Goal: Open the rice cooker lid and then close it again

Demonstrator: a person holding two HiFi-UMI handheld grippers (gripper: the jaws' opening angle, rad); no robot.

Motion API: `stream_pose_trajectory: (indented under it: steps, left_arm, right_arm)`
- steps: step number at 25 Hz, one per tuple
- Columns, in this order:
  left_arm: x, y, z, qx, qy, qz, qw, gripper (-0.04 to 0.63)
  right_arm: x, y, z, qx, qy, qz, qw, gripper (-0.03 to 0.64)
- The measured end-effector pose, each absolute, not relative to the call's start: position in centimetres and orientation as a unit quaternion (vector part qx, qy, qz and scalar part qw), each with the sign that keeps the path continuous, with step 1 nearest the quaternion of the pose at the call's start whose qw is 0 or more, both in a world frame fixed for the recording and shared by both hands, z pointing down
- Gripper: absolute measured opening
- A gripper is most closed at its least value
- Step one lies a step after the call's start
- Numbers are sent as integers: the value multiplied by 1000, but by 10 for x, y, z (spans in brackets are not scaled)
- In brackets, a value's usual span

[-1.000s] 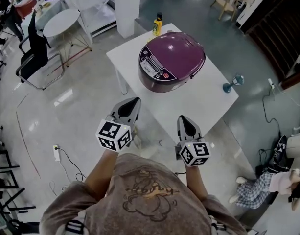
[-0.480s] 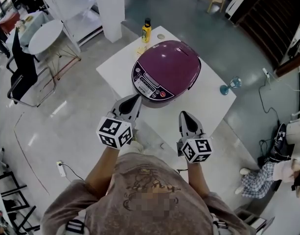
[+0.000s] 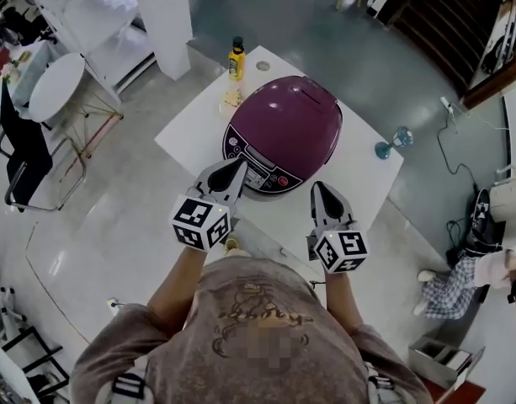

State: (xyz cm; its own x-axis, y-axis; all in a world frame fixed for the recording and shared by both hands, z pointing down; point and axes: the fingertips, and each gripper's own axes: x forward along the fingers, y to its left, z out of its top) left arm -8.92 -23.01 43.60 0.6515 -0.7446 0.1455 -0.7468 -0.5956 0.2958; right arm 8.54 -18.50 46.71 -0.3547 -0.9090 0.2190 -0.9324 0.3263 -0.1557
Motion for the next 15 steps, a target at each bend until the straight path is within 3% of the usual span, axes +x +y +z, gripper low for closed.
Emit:
stream_pose_trajectory:
  steps: [15]
  left_arm:
    - [-76, -257, 448, 901, -398, 38, 165, 20]
  right_arm:
    - [88, -216, 466, 566, -814, 125, 46, 3]
